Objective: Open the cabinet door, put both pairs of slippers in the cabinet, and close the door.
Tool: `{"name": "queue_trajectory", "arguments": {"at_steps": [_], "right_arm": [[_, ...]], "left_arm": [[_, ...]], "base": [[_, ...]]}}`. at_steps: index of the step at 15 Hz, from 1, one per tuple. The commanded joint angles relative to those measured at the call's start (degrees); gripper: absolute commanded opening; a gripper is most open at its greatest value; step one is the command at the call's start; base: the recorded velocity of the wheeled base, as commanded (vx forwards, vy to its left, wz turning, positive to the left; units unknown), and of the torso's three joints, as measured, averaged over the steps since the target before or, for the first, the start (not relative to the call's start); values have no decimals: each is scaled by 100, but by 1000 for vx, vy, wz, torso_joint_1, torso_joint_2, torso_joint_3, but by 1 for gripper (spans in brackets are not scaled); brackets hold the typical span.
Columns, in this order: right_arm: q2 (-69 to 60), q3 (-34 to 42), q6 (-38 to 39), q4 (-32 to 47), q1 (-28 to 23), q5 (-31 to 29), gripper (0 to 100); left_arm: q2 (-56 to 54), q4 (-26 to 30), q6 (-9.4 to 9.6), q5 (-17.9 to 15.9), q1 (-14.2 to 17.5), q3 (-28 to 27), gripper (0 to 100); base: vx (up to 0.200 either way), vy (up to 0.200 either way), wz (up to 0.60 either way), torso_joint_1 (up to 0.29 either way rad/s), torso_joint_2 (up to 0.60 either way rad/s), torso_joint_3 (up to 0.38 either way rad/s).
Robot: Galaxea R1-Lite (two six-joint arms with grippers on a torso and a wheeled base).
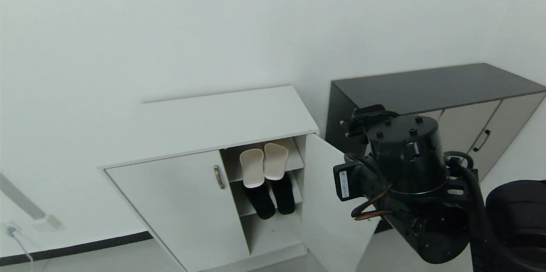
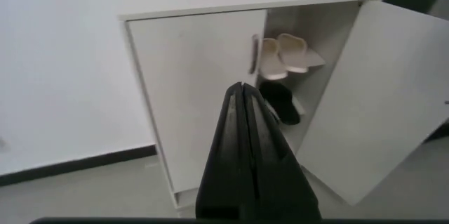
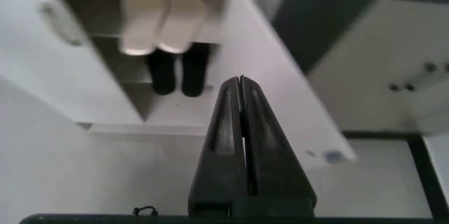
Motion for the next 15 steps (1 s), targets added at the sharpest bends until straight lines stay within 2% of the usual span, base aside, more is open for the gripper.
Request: {"name": "queue_trajectory", "arguments": {"at_steps": [1,5,11,14,15], "right_arm": [[11,0,2,-10,-16,2,0],[11,0,-7,-1,-51,2,0],[20,-9,-51,-10,-156,2,0],[257,-115,-165,-168,-754,116,0],[328,-132,-183,-396,-1027,617,0]], "left_arm": [[4,-2,-4,4,1,-1,0],[4,-2,-4,-5,1,-1,0],[4,-2,-4,4,1,7,0],[4,-2,-4,4,1,7,0],[4,-2,-4,-5,1,7,0]], "base": [[0,0,0,0,0,0],[0,0,0,0,0,0],[-200,0,0,1,3,2],[0,0,0,0,0,0],[0,0,0,0,0,0]]}}
